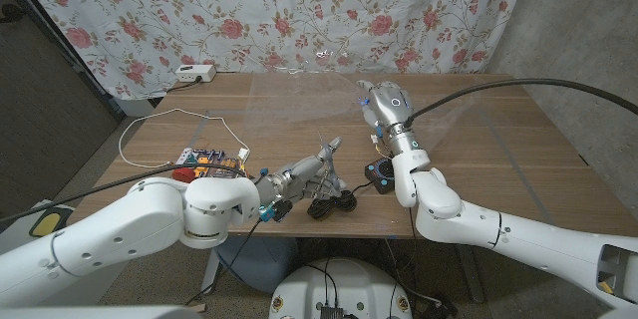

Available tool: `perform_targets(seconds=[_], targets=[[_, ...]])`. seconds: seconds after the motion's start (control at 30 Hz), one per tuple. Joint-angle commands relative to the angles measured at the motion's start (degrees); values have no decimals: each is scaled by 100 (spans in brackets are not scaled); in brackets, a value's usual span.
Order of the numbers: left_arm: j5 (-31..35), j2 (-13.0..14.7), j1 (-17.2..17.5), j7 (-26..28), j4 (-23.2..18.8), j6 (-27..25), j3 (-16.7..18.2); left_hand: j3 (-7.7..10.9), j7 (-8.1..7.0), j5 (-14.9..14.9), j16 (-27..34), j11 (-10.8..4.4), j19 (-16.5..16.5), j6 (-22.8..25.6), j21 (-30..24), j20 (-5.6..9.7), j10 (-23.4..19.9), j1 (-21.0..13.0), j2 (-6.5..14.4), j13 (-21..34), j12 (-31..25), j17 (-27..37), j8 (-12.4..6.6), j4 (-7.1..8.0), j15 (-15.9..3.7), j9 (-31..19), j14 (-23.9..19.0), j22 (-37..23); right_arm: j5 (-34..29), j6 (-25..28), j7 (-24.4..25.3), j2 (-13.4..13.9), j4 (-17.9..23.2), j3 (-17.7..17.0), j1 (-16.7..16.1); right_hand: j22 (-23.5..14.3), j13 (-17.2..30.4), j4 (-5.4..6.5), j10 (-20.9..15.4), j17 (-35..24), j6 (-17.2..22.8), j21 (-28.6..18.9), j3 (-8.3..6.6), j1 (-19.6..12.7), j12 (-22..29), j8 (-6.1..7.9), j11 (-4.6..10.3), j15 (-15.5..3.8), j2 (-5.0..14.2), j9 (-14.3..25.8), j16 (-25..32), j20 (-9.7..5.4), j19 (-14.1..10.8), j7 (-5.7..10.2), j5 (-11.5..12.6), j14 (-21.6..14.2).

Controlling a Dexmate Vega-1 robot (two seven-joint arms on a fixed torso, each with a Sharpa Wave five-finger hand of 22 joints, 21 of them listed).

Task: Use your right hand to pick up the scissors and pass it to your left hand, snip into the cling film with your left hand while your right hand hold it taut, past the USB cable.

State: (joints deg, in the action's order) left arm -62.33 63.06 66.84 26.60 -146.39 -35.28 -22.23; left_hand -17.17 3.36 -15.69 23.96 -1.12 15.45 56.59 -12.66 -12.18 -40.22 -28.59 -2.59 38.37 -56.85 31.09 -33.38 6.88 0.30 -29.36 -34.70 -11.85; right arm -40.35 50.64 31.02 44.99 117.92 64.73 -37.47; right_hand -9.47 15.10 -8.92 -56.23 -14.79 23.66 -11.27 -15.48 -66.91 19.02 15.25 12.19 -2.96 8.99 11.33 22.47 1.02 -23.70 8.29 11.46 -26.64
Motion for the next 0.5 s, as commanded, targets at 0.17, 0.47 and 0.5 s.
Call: perform_targets(seconds=[0.17, 0.47, 0.5], targets=[[70, 136, 141, -236, -93, 254, 204, -33, 109, -13, 16, -50, 41, -75, 2, -15, -49, -71, 63, 18, -28, 3, 29, -13, 21, -34, 3, -12, -5, -24, 96, 27, 48, -17, -84, -22, 20, 16, 30, -16, 89, 16, 24, -52, 36, 5, 11, -974, -6, 17, 21, 12, -56, 72, 31, 30], [-11, 229, 254, -222, -149, 309, 339, -39, 106, -8, 17, -49, 42, -82, 1, -15, -48, -84, 75, 2, -25, 3, 46, -12, 18, -50, 3, -13, 24, -7, 190, 54, 91, -59, -181, -23, 28, 20, 34, -19, 94, 13, 34, -53, 40, -5, 10, -972, -5, 18, 21, 3, -69, 74, 30, 38], [0, 234, 255, -225, -153, 312, 337, -40, 106, -7, 21, -50, 41, -81, 1, -15, -45, -85, 76, 7, -28, 3, 48, -12, 17, -50, -5, -13, 26, -16, 201, 64, 103, -61, -192, -23, 30, 20, 36, -19, 97, 12, 34, -55, 40, -5, 10, -974, -4, 18, 20, 4, -72, 71, 31, 40]])
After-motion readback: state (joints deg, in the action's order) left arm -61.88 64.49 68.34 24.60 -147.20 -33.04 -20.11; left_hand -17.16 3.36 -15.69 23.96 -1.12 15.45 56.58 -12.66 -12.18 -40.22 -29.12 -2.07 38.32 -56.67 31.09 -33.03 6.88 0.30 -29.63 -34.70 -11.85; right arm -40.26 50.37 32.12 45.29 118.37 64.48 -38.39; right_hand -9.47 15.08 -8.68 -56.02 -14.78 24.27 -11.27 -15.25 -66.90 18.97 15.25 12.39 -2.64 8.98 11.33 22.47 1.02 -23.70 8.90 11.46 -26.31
